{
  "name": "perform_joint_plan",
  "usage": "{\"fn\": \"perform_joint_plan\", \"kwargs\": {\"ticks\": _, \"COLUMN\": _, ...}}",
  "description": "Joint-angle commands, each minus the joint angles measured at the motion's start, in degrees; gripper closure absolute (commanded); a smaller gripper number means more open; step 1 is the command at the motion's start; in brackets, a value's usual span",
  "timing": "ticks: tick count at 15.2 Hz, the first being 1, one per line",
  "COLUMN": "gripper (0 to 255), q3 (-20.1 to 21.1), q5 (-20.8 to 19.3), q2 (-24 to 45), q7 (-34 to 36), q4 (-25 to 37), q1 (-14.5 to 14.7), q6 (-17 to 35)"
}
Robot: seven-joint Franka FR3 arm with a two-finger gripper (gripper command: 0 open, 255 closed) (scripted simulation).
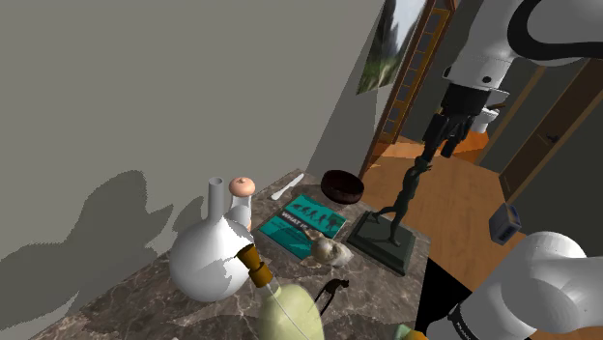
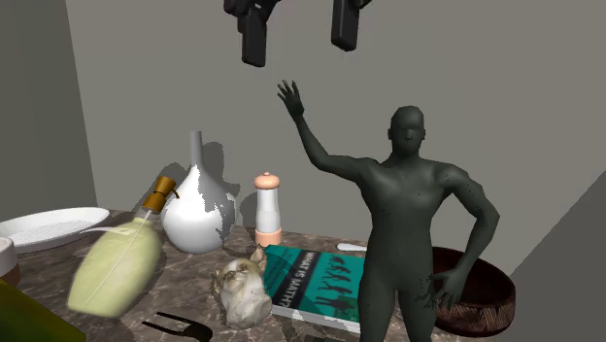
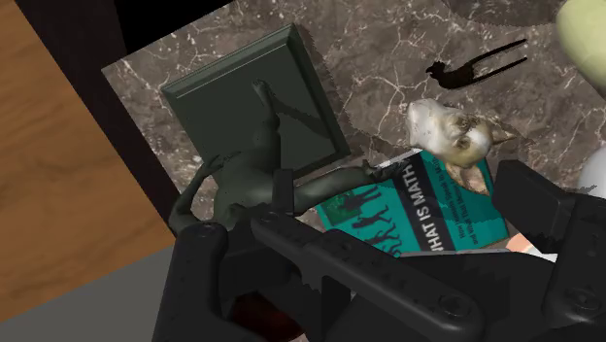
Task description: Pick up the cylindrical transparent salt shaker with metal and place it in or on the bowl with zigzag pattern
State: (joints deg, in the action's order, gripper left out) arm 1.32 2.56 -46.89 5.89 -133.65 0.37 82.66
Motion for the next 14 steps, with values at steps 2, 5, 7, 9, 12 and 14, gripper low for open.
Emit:
{"fn": "perform_joint_plan", "kwargs": {"ticks": 2, "gripper": 0, "q3": 0.7, "q5": 0.8, "q2": 1.1, "q7": 0.7, "q4": -0.3, "q1": 0.3, "q6": 1.6}}
{"fn": "perform_joint_plan", "kwargs": {"ticks": 5, "gripper": 0, "q3": 2.8, "q5": 2.9, "q2": 4.8, "q7": 2.6, "q4": -0.8, "q1": 1.2, "q6": 6.4}}
{"fn": "perform_joint_plan", "kwargs": {"ticks": 7, "gripper": 0, "q3": 4.2, "q5": 4.1, "q2": 7.5, "q7": 3.8, "q4": -0.7, "q1": 1.8, "q6": 9.6}}
{"fn": "perform_joint_plan", "kwargs": {"ticks": 9, "gripper": 0, "q3": 5.6, "q5": 5.2, "q2": 10.4, "q7": 4.9, "q4": -0.4, "q1": 2.3, "q6": 12.7}}
{"fn": "perform_joint_plan", "kwargs": {"ticks": 12, "gripper": 0, "q3": 7.7, "q5": 6.6, "q2": 15.2, "q7": 6.6, "q4": 0.7, "q1": 3.1, "q6": 17.3}}
{"fn": "perform_joint_plan", "kwargs": {"ticks": 14, "gripper": 0, "q3": 9.0, "q5": 7.3, "q2": 18.5, "q7": 7.8, "q4": 1.8, "q1": 3.5, "q6": 20.1}}
